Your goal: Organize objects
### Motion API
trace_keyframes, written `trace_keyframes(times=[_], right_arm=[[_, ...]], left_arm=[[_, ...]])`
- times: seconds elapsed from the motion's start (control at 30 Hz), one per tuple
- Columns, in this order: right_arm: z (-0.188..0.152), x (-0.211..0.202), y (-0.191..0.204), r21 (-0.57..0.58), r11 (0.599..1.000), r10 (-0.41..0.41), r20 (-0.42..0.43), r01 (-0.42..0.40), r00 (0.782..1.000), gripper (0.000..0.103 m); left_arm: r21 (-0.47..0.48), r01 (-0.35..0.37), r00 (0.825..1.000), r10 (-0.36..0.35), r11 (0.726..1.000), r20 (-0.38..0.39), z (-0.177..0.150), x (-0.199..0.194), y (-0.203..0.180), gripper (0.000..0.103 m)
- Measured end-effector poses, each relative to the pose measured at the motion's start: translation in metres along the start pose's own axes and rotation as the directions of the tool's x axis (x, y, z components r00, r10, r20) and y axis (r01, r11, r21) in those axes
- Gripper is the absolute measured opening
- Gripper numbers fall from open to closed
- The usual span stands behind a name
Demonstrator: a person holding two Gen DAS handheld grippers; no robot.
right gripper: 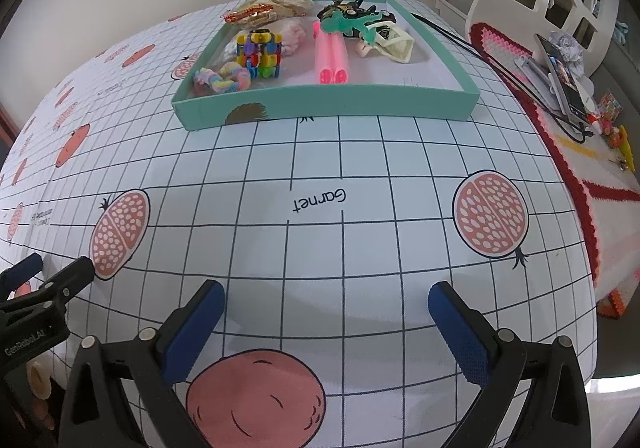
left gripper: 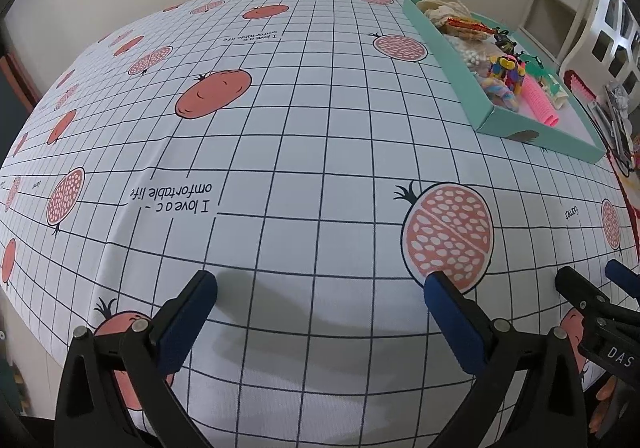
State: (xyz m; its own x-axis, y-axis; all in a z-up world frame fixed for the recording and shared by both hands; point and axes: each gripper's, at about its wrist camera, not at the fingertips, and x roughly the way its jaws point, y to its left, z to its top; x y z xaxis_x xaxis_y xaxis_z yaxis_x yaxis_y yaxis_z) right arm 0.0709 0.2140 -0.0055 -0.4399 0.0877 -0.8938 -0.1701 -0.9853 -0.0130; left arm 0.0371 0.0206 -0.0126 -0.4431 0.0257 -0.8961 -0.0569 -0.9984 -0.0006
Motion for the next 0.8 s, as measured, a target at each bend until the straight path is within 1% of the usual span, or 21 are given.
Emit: trace_keyframes(times=[0.8], right_arm=[[-0.0009,0.0000,-0.0019,0.001,1.000,-0.001,0.009,0.001,1.000,0.103]], left_arm=[[0.011,0.006,1.000,-0.006,1.000,0.001,-0.0018,0.0000,0.0056,0.103]])
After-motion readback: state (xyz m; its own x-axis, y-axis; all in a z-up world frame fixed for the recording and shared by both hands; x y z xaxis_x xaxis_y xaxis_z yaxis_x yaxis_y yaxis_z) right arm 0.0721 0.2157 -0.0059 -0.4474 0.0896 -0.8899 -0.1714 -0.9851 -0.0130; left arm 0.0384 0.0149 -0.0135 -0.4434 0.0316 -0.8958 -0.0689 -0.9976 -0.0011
